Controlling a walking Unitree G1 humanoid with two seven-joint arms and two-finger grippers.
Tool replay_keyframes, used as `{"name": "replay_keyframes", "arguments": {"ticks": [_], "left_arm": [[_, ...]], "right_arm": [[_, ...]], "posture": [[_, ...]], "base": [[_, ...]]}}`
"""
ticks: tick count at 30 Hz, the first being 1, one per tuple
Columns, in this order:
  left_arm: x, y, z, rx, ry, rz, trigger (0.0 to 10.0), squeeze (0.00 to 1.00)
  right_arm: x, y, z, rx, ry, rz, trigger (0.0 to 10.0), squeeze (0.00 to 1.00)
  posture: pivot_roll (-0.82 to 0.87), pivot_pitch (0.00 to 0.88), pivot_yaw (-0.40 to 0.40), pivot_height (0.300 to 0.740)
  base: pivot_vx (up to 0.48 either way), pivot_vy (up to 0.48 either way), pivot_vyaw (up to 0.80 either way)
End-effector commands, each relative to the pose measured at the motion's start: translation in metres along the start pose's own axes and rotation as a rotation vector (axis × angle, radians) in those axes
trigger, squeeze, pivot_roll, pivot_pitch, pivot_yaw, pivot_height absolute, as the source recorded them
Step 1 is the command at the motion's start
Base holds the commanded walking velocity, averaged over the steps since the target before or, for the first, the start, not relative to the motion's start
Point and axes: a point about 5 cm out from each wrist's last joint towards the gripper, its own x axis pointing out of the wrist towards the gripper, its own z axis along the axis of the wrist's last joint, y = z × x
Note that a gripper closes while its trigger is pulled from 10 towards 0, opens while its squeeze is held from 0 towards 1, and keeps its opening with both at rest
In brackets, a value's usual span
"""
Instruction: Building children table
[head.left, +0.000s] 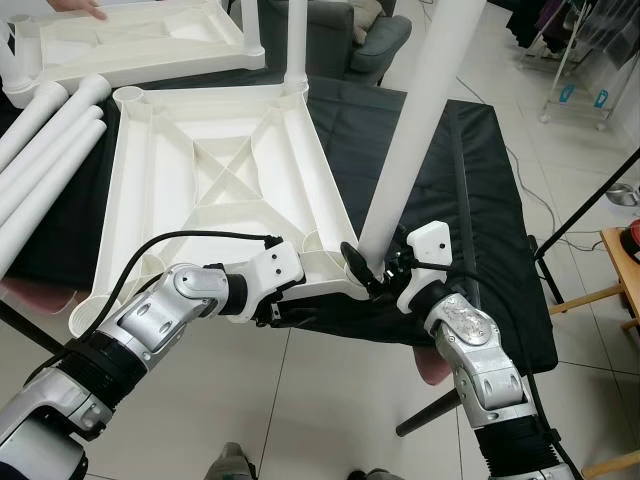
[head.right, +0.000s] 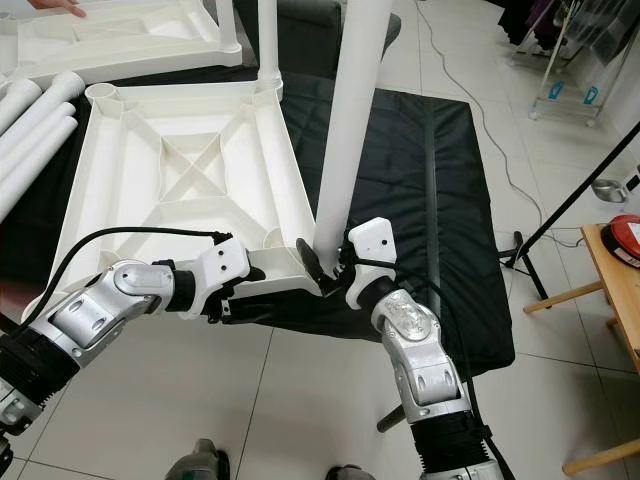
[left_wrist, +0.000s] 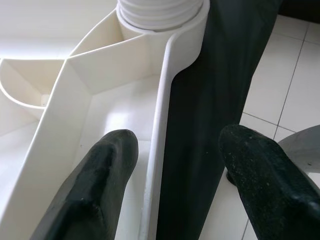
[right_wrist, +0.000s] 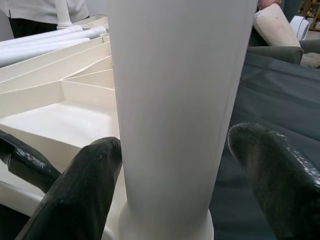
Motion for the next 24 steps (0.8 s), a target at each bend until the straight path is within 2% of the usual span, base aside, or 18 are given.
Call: {"name": "replay_keyframes", "arguments": {"ticks": [1, 4, 5, 6, 7, 8, 15, 17, 18, 19, 22, 24], "left_arm": [[-0.006, 0.006, -0.003, -0.032, 0.013, 0.005, 9.6, 0.0], [-0.006, 0.006, -0.002, -0.035, 0.011, 0.005, 9.6, 0.0], [-0.006, 0.006, -0.003, -0.04, 0.01, 0.004, 4.4, 0.0], [-0.006, 0.006, -0.003, -0.04, 0.01, 0.004, 4.4, 0.0], [-0.006, 0.006, -0.003, -0.047, 0.008, 0.005, 1.8, 0.0], [-0.006, 0.005, -0.003, -0.053, 0.0, -0.002, 0.0, 0.0], [-0.004, 0.001, -0.003, -0.004, 0.001, -0.038, 0.0, 0.0], [-0.004, -0.001, 0.0, 0.065, -0.003, -0.068, 0.0, 0.0], [-0.004, -0.001, 0.0, 0.065, -0.003, -0.068, 0.0, 0.0], [-0.003, -0.002, 0.002, 0.111, -0.003, -0.093, 0.0, 0.0], [-0.003, -0.002, 0.002, 0.111, -0.003, -0.093, 0.0, 0.0], [0.0, -0.004, 0.01, 0.236, -0.013, -0.151, 0.0, 0.0]], "right_arm": [[-0.002, 0.003, 0.0, -0.009, 0.002, 0.014, 10.0, 0.0], [-0.002, 0.003, 0.0, -0.013, 0.003, 0.02, 10.0, 0.0], [-0.001, 0.002, 0.001, -0.022, 0.003, 0.031, 10.0, 0.0], [-0.001, 0.002, 0.001, -0.022, 0.003, 0.031, 10.0, 0.0], [-0.001, 0.001, 0.002, -0.032, 0.001, 0.041, 10.0, 0.0], [0.001, 0.0, 0.003, -0.04, -0.001, 0.05, 10.0, 0.0], [0.005, -0.002, 0.006, -0.056, -0.006, 0.076, 10.0, 0.0], [0.007, -0.002, 0.007, -0.064, -0.006, 0.091, 10.0, 0.0], [0.007, -0.002, 0.007, -0.064, -0.006, 0.091, 10.0, 0.0], [0.007, -0.002, 0.007, -0.068, -0.007, 0.097, 10.0, 0.0], [0.007, -0.002, 0.007, -0.068, -0.007, 0.097, 10.0, 0.0], [0.008, -0.003, 0.01, -0.076, -0.011, 0.112, 10.0, 0.0]], "posture": [[0.2, 0.105, 0.005, 0.74], [0.2, 0.105, 0.005, 0.74], [0.2, 0.105, -0.001, 0.74], [0.2, 0.105, -0.001, 0.74], [0.2, 0.104, -0.009, 0.74], [0.2, 0.103, -0.016, 0.74], [0.2, 0.102, -0.029, 0.74], [0.2, 0.102, -0.033, 0.74], [0.2, 0.102, -0.033, 0.74], [0.2, 0.102, -0.033, 0.74], [0.2, 0.102, -0.033, 0.74], [0.19, 0.1, -0.035, 0.74]], "base": [[0.0, 0.0, 0.0], [0.0, 0.0, 0.0], [0.0, 0.0, 0.0], [0.0, 0.0, 0.0], [0.0, 0.0, 0.0], [0.0, 0.0, 0.0], [0.0, 0.0, 0.0], [0.0, 0.0, 0.0], [0.0, 0.0, 0.0], [0.0, 0.0, 0.0], [0.0, 0.0, 0.0], [0.0, 0.0, 0.0]]}}
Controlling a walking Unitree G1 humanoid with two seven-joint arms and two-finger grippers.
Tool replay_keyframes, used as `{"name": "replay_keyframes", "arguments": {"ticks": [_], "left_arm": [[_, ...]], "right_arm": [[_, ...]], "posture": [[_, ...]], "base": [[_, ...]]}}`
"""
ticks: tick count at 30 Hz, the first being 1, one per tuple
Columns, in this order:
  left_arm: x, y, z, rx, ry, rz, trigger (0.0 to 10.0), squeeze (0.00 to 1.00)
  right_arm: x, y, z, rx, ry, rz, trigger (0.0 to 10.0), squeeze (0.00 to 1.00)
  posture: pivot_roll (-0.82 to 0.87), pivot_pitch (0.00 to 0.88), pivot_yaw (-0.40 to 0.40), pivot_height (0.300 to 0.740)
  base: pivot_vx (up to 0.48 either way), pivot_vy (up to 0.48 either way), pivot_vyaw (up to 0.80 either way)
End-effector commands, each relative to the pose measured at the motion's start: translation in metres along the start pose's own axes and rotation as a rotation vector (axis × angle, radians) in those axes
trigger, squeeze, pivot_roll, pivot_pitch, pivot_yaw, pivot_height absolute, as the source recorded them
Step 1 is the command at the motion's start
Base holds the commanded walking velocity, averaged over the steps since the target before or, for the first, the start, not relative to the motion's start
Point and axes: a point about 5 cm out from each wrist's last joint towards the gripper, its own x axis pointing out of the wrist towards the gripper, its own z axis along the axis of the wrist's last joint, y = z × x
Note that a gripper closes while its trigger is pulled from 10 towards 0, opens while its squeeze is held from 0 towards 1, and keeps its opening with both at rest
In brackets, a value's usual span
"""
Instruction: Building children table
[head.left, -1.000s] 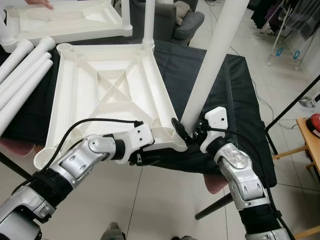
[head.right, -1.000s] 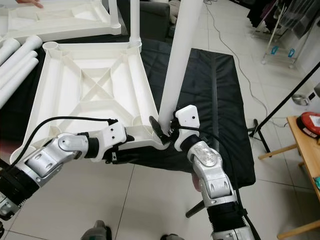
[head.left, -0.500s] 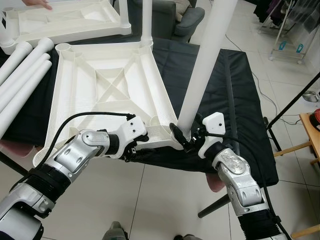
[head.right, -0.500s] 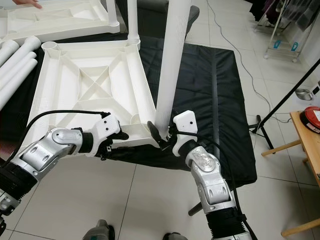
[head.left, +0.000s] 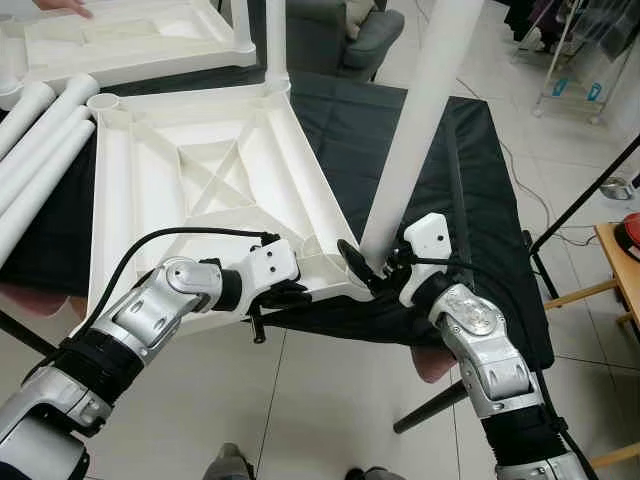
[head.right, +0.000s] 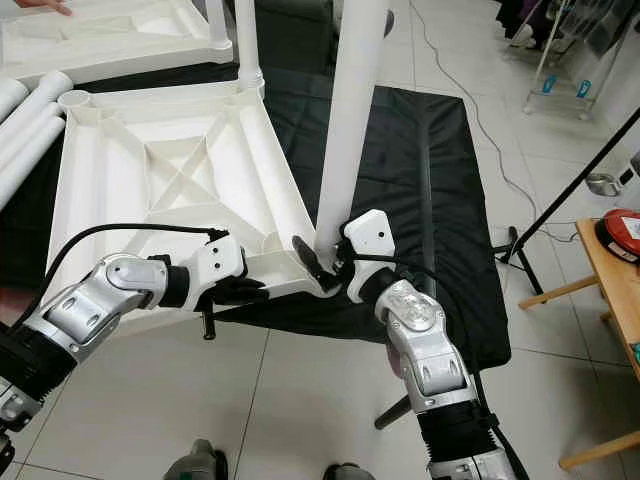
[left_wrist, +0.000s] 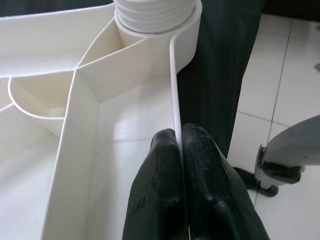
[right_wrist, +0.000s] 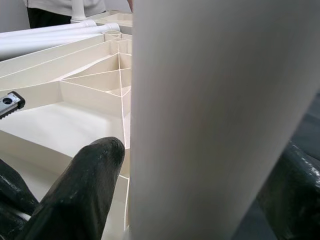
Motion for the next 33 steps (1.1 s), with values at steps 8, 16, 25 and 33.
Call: {"name": "replay_keyframes", "arguments": {"ticks": [8, 16, 25, 33], "left_arm": [[0.015, 0.003, 0.031, 0.409, -0.005, -0.237, 0.0, 0.0], [0.023, -0.002, 0.044, 0.506, -0.061, -0.372, 0.0, 0.0], [0.031, -0.002, 0.051, 0.62, -0.062, -0.425, 0.0, 0.0], [0.022, -0.03, 0.031, 0.557, -0.054, -0.541, 0.0, 0.0]], "right_arm": [[0.0, 0.003, 0.005, -0.021, -0.001, 0.074, 10.0, 0.0], [-0.002, 0.004, 0.011, -0.027, -0.009, 0.106, 10.0, 0.0], [-0.002, 0.005, 0.012, -0.025, -0.005, 0.113, 10.0, 0.0], [-0.007, -0.001, 0.007, -0.106, 0.08, 0.246, 10.0, 0.0]], "posture": [[0.17, 0.097, -0.03, 0.74], [0.16, 0.1, -0.028, 0.74], [0.16, 0.106, -0.027, 0.74], [0.16, 0.118, -0.027, 0.74]], "base": [[0.0, 0.0, 0.0], [0.0, 0.0, 0.0], [0.0, 0.0, 0.0], [0.0, 0.0, 0.0]]}}
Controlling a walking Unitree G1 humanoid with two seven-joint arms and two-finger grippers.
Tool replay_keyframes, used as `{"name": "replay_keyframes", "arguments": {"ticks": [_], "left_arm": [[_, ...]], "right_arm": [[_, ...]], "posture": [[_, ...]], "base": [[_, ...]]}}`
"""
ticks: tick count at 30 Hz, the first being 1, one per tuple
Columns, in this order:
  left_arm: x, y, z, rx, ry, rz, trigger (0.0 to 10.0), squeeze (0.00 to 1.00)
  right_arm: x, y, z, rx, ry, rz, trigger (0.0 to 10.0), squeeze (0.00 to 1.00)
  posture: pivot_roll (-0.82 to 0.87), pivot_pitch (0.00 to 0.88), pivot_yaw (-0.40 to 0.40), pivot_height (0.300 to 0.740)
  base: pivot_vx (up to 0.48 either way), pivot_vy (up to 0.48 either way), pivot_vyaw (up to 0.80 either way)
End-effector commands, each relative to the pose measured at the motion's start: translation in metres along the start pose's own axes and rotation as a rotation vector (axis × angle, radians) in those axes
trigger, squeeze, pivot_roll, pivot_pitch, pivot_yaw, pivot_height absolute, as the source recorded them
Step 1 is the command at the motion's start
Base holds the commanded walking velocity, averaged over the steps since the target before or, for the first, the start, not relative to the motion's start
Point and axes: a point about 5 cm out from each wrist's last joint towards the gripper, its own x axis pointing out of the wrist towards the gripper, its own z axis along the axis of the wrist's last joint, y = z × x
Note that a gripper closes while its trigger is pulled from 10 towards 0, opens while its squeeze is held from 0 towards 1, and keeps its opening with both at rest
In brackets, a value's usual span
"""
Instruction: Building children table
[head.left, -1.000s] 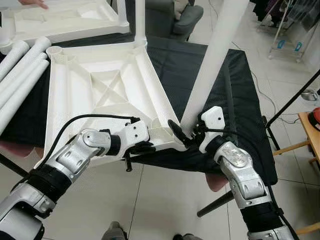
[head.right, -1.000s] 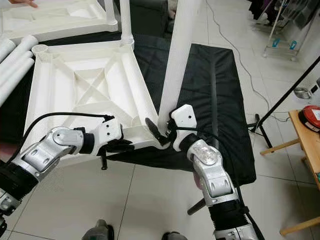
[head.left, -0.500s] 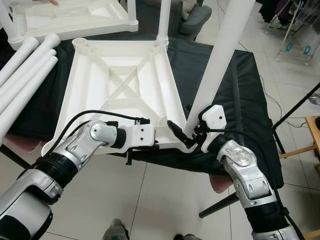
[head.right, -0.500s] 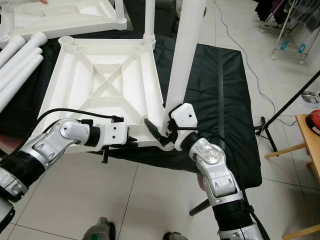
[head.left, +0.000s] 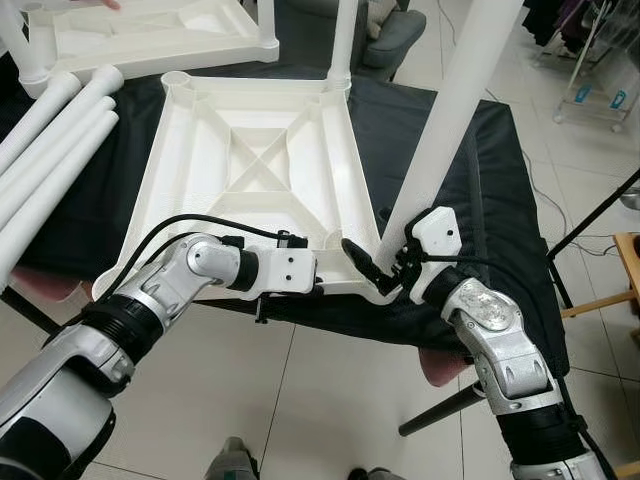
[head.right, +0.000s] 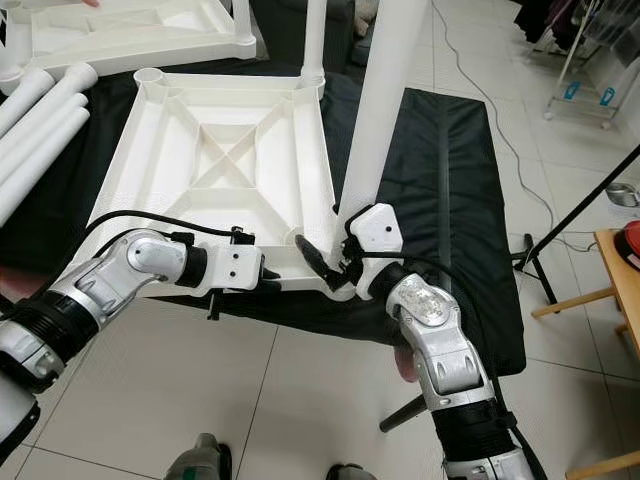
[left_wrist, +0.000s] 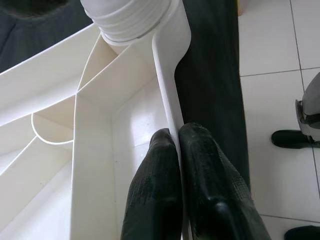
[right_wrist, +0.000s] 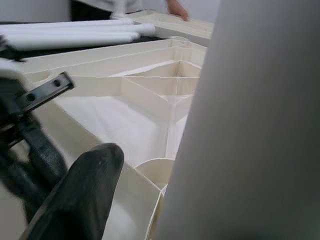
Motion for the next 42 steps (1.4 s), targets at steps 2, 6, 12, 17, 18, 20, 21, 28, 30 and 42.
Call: {"name": "replay_keyframes", "arguments": {"ticks": [2, 6, 12, 17, 18, 20, 21, 28, 30, 42], "left_arm": [[0.017, -0.037, 0.029, 0.176, -0.121, -0.394, 0.0, 0.0], [0.015, -0.042, 0.027, 0.185, -0.117, -0.407, 0.0, 0.0], [0.019, -0.038, 0.028, 0.198, -0.119, -0.357, 0.0, 0.0], [0.025, -0.027, 0.03, 0.183, -0.108, -0.28, 3.5, 0.0], [0.027, -0.024, 0.029, 0.171, -0.101, -0.258, 3.5, 0.0], [0.029, -0.022, 0.028, 0.151, -0.095, -0.234, 10.0, 0.0], [0.029, -0.022, 0.028, 0.151, -0.095, -0.234, 10.0, 0.0], [0.033, -0.02, 0.025, 0.049, -0.115, -0.198, 10.0, 0.0], [0.034, -0.019, 0.025, 0.016, -0.129, -0.187, 10.0, 0.0], [0.037, 0.011, 0.024, -0.167, -0.19, -0.061, 10.0, 0.0]], "right_arm": [[-0.003, -0.001, -0.005, -0.015, 0.074, 0.167, 10.0, 0.0], [-0.01, -0.006, -0.008, -0.006, 0.099, 0.232, 10.0, 0.0], [-0.006, -0.011, -0.014, 0.006, 0.126, 0.318, 10.0, 0.0], [0.006, 0.002, -0.024, 0.079, 0.129, 0.33, 0.0, 0.0], [0.006, 0.006, -0.028, 0.082, 0.139, 0.332, 0.0, 0.0], [0.006, 0.011, -0.032, 0.094, 0.151, 0.334, 0.0, 0.0], [0.006, 0.011, -0.032, 0.094, 0.151, 0.334, 0.0, 0.0], [0.004, 0.018, -0.048, 0.129, 0.207, 0.216, 0.0, 0.0], [0.005, 0.016, -0.051, 0.132, 0.225, 0.157, 0.0, 0.0], [0.004, 0.006, -0.058, 0.235, 0.281, -0.482, 0.0, 0.0]], "posture": [[0.17, 0.12, -0.033, 0.74], [0.18, 0.123, -0.043, 0.74], [0.18, 0.124, -0.051, 0.74], [0.18, 0.128, -0.05, 0.74], [0.18, 0.128, -0.05, 0.74], [0.18, 0.128, -0.05, 0.74], [0.18, 0.128, -0.05, 0.74], [0.17, 0.143, -0.053, 0.74], [0.17, 0.143, -0.053, 0.74], [0.17, 0.158, -0.061, 0.74]], "base": [[0.0, 0.0, 0.0], [0.0, 0.0, 0.0], [0.0, 0.0, 0.0], [0.0, 0.0, 0.0], [0.0, 0.0, 0.0], [0.0, 0.0, 0.0], [0.0, 0.0, 0.0], [0.0, 0.0, 0.0], [0.0, 0.0, 0.0], [0.0, 0.0, 0.0]]}}
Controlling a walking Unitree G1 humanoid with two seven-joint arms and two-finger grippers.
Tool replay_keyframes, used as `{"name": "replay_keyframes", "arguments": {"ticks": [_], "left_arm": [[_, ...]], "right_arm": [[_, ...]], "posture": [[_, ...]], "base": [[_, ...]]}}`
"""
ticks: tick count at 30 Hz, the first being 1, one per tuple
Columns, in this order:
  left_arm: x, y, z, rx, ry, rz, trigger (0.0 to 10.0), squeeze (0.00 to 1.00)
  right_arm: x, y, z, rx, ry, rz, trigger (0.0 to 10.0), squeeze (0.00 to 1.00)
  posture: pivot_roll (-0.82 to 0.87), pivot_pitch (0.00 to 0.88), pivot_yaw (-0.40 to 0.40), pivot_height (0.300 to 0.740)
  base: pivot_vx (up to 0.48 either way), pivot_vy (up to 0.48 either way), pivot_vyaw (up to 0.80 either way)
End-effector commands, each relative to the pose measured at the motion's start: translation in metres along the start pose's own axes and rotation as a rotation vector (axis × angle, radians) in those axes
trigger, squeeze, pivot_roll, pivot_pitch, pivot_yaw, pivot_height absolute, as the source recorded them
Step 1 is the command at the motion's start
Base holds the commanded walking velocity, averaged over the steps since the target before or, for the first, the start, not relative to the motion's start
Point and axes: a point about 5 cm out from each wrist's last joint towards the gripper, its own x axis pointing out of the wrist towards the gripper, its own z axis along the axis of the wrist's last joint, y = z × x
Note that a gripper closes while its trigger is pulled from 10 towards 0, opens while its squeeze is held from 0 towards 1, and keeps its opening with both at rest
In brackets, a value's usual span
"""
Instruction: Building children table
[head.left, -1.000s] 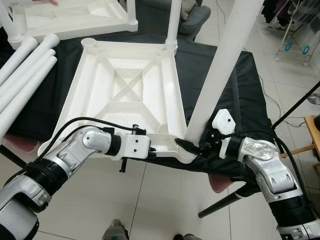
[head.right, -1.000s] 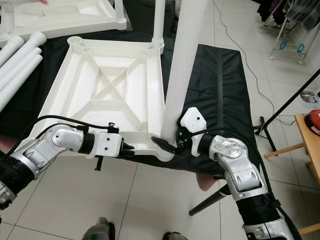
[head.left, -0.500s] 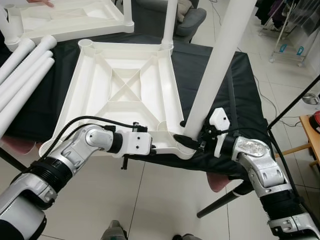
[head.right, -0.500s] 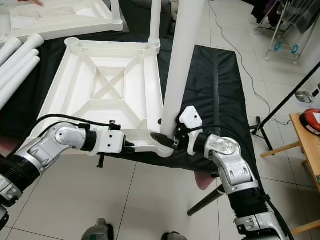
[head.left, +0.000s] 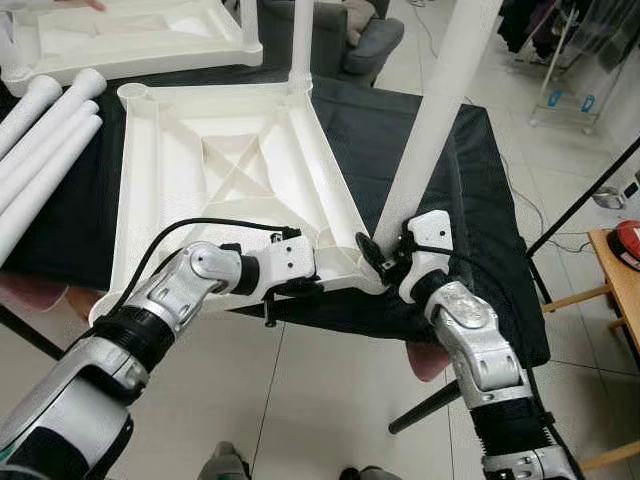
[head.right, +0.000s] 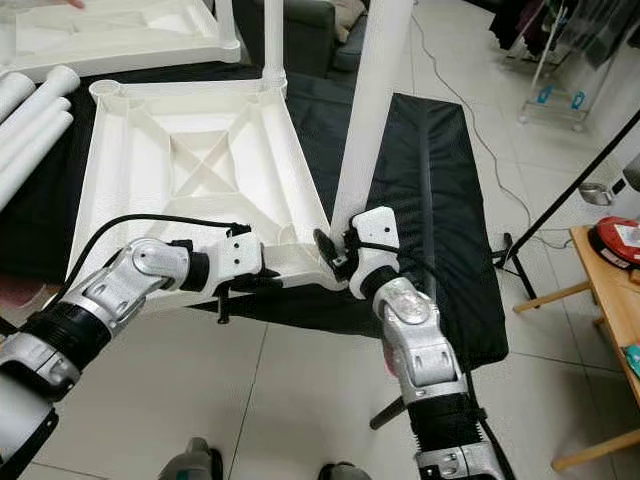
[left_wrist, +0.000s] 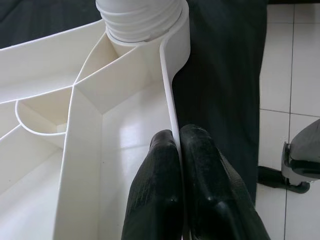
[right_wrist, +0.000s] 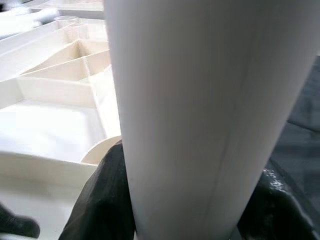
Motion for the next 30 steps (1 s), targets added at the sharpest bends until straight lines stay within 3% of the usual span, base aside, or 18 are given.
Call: {"name": "replay_keyframes", "arguments": {"ticks": [1, 4, 6, 7, 11, 12, 17, 18, 19, 20, 21, 23, 24, 26, 28, 30], "left_arm": [[0.021, -0.013, 0.027, 0.082, -0.133, -0.166, 10.0, 0.0], [0.02, -0.011, 0.017, 0.05, -0.077, -0.165, 10.0, 0.0], [0.02, -0.011, 0.017, 0.05, -0.077, -0.165, 10.0, 0.0], [0.02, -0.011, 0.014, 0.035, -0.064, -0.166, 10.0, 0.0], [0.02, -0.012, 0.013, 0.028, -0.065, -0.168, 10.0, 0.0], [0.02, -0.013, 0.013, 0.026, -0.068, -0.171, 10.0, 0.0], [0.019, -0.013, 0.012, 0.026, -0.07, -0.173, 10.0, 0.0], [0.019, -0.013, 0.013, 0.028, -0.071, -0.173, 10.0, 0.0], [0.018, -0.014, 0.013, 0.032, -0.074, -0.178, 10.0, 0.0], [0.017, -0.015, 0.014, 0.037, -0.078, -0.187, 10.0, 0.0], [0.017, -0.015, 0.014, 0.037, -0.078, -0.187, 10.0, 0.0], [0.015, -0.017, 0.014, 0.05, -0.079, -0.208, 10.0, 0.0], [0.015, -0.017, 0.014, 0.05, -0.079, -0.208, 10.0, 0.0], [0.013, -0.02, 0.013, 0.066, -0.073, -0.233, 10.0, 0.0], [0.007, -0.024, 0.012, 0.095, -0.055, -0.275, 10.0, 0.0], [0.002, -0.028, 0.01, 0.111, -0.042, -0.306, 10.0, 0.0]], "right_arm": [[-0.005, -0.003, -0.027, -0.017, 0.144, -0.075, 0.0, 0.0], [-0.017, -0.005, -0.038, 0.038, 0.21, -0.327, 0.0, 0.0], [-0.017, -0.005, -0.038, 0.038, 0.21, -0.327, 0.0, 0.0], [-0.022, -0.005, -0.042, 0.061, 0.238, -0.429, 0.0, 0.0], [-0.025, -0.004, -0.043, 0.062, 0.239, -0.471, 0.0, 0.0], [-0.02, 0.004, -0.033, 0.038, 0.17, -0.403, 10.0, 0.0], [-0.018, 0.007, -0.024, 0.024, 0.117, -0.373, 10.0, 0.0], [-0.015, 0.011, -0.018, 0.043, 0.082, -0.296, 10.0, 1.0], [-0.011, 0.016, -0.005, 0.057, 0.014, -0.154, 10.0, 0.0], [-0.011, 0.021, 0.012, 0.047, -0.068, 0.032, 10.0, 0.0], [-0.011, 0.021, 0.012, 0.047, -0.068, 0.032, 10.0, 0.0], [-0.017, 0.028, 0.031, -0.003, -0.141, 0.299, 10.0, 0.0], [-0.017, 0.028, 0.031, -0.003, -0.141, 0.299, 10.0, 0.0], [-0.024, 0.027, 0.036, -0.052, -0.131, 0.462, 10.0, 0.0], [-0.03, 0.014, 0.038, -0.128, -0.084, 0.614, 10.0, 0.0], [-0.03, 0.006, 0.037, -0.174, -0.055, 0.667, 10.0, 0.0]], "posture": [[0.17, 0.158, -0.061, 0.74], [0.16, 0.159, -0.059, 0.74], [0.16, 0.159, -0.059, 0.74], [0.16, 0.159, -0.059, 0.74], [0.16, 0.156, -0.061, 0.74], [0.16, 0.152, -0.064, 0.74], [0.16, 0.152, -0.064, 0.74], [0.16, 0.149, -0.065, 0.74], [0.16, 0.146, -0.066, 0.74], [0.16, 0.146, -0.066, 0.74], [0.16, 0.146, -0.066, 0.74], [0.16, 0.146, -0.064, 0.74], [0.16, 0.146, -0.064, 0.74], [0.16, 0.146, -0.064, 0.74], [0.16, 0.147, -0.063, 0.74], [0.17, 0.149, -0.063, 0.74]], "base": [[0.0, 0.0, 0.0], [0.0, 0.0, 0.0], [0.0, 0.0, 0.0], [0.0, 0.0, 0.0], [0.0, 0.0, 0.0], [0.0, 0.0, 0.0], [0.0, 0.0, 0.0], [0.0, 0.0, 0.0], [0.0, 0.0, 0.0], [0.0, 0.0, 0.0], [0.0, 0.0, 0.0], [0.0, 0.0, 0.0], [0.0, 0.0, 0.0], [0.0, 0.0, 0.0], [0.0, 0.0, 0.0], [0.0, 0.0, 0.0]]}}
